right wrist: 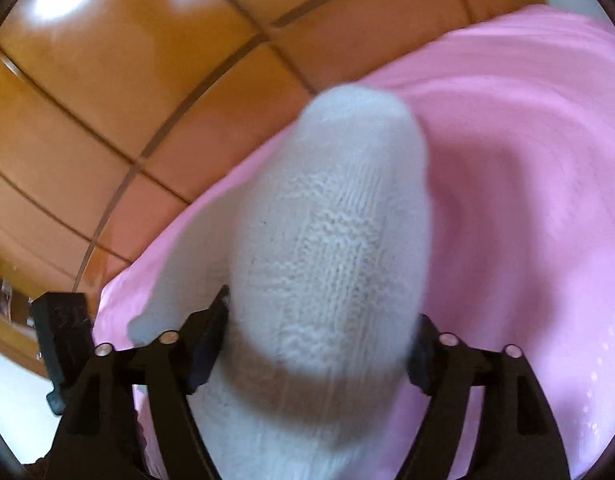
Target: Fold small clothes
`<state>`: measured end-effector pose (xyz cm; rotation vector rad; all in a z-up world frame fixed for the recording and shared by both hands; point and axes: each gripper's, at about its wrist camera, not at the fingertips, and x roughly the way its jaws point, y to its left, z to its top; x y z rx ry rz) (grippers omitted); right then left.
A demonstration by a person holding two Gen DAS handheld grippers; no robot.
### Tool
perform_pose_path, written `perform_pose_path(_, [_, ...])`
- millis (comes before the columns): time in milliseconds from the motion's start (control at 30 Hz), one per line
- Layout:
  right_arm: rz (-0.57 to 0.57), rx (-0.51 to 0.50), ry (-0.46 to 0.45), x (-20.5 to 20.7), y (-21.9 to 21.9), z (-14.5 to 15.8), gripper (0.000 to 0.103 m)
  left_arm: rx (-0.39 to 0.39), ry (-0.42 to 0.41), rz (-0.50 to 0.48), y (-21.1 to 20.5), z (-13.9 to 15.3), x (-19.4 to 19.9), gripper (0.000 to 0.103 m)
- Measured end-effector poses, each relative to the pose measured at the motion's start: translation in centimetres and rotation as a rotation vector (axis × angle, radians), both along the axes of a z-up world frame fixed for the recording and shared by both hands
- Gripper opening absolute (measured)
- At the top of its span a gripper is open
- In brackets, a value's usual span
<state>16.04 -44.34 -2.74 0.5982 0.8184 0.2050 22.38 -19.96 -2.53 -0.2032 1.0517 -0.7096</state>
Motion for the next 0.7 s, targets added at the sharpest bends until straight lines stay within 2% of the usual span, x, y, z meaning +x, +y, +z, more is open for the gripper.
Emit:
perform_pose_path(67, [-0.067, -0.038, -0.063, -1.5, -0.6, 1.5, 0.078, 0.055, -0.063, 0.002, -0.7, 0.5, -1.4, 0.040])
perform_pose_path(133, [-0.087, -0.062, -0.122, -2.3, 0.2, 3.3, 0.069, 0.103, -0.101, 0.010, -1.4, 0.7, -2.6, 0.035])
perform_pose_path(167, [-0.079, -0.099, -0.148, -2.6, 0.9, 4.3, 0.067, 0.111, -0.107, 0.017, -1.4, 0.6, -2.0, 0.035])
perform_pose_path(233, [-0.052, -0.181, -0.167, -2.4, 2.1, 5.3, 0.060, 0.130, -0.116, 0.031, -0.6, 0.2, -3.1, 0.035])
perform_pose_path(300, [0.005, -0.230, -0.142, -1.4, 4.4, 5.1, 0.050, 0.131, -0.108, 0.048, -0.7, 0.1, -2.6, 0.035])
perform_pose_path(400, [0.053, -0.290, -0.066, 0.0, 6.4, 2.9, 0.049, 0.154, -0.121, 0.085, 0.0, -0.2, -3.0, 0.031])
perform_pose_path(433, [0.068, -0.310, -0.051, 0.3, 7.7, 1.8, 0.049, 0.152, -0.113, 0.095, 1.4, -0.1, -4.0, 0.031])
perform_pose_path(533, [0.067, -0.438, -0.073, 0.2, 10.1, 1.0, 0.050, 0.129, -0.059, 0.143, 2.5, -1.0, -4.1, 0.031])
perform_pose_path(600, [0.042, -0.418, -0.062, 0.0, 9.7, 1.1, 0.050, 0.123, -0.050, 0.151, 2.9, -0.8, -4.3, 0.031])
perform_pose_path(700, [0.001, -0.417, -0.061, -0.4, 9.5, 1.9, 0.050, 0.146, -0.083, 0.154, 2.8, 0.4, -5.1, 0.034])
